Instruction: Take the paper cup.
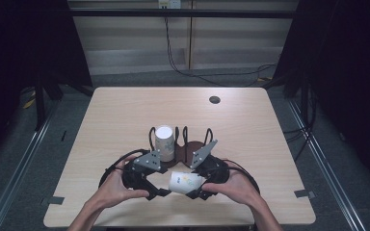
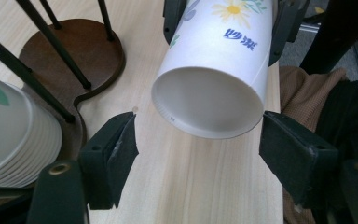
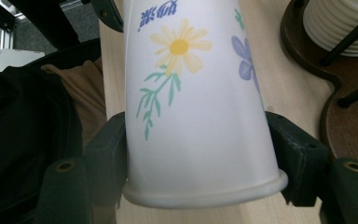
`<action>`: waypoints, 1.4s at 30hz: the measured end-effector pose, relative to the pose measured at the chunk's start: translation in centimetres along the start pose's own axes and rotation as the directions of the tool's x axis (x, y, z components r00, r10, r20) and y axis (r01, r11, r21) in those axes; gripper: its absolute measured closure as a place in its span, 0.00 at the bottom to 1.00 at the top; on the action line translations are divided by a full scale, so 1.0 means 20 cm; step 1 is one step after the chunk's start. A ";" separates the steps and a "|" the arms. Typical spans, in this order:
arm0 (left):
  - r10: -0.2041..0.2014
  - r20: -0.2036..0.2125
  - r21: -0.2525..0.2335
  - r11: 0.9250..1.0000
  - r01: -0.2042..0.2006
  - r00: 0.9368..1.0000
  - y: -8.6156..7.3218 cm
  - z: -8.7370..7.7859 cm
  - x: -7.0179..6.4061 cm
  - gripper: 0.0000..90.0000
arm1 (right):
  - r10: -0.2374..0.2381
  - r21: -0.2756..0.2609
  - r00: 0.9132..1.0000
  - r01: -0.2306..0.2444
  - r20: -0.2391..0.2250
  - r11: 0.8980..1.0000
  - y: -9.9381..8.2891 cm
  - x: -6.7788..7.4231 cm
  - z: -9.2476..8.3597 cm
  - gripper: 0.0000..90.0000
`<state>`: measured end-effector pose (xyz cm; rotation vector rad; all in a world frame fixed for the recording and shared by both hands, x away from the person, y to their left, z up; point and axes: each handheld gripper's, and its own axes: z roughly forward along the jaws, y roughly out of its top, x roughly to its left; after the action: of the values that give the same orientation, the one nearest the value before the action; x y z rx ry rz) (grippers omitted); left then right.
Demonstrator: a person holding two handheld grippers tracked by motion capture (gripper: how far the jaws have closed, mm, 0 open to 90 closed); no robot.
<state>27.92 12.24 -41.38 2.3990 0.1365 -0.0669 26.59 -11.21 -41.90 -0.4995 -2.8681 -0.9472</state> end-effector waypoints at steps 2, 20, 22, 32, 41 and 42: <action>-0.002 0.021 0.017 1.000 0.002 1.000 0.00 0.02 0.00 0.31 | 0.003 0.009 1.000 -0.002 -0.008 1.000 0.00 0.00 0.01 0.33; 0.017 0.087 0.098 0.995 -0.025 0.996 0.03 0.06 0.00 0.36 | -0.006 0.049 0.999 0.008 -0.052 0.999 0.02 0.02 0.08 0.33; 0.025 0.091 0.103 0.994 -0.035 0.996 0.03 0.06 0.00 0.37 | -0.011 0.046 0.998 0.013 -0.056 0.999 0.02 0.02 0.09 0.32; 0.044 0.079 0.117 0.992 -0.053 0.996 0.04 0.08 -0.02 0.38 | -0.005 0.041 0.998 0.008 -0.068 0.999 0.02 0.01 0.11 0.32; 0.062 0.094 0.126 0.989 -0.074 0.994 0.04 0.10 -0.03 0.37 | -0.009 0.041 0.997 0.012 -0.082 0.999 0.03 0.03 0.12 0.33; 0.062 0.094 0.126 0.989 -0.074 0.994 0.04 0.10 -0.03 0.37 | -0.007 0.042 0.997 0.011 -0.080 0.999 0.03 0.03 0.12 0.33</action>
<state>27.38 10.25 -42.16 2.5228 0.0084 -0.1555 26.39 -9.10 -43.39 -0.4350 -2.8144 -0.8850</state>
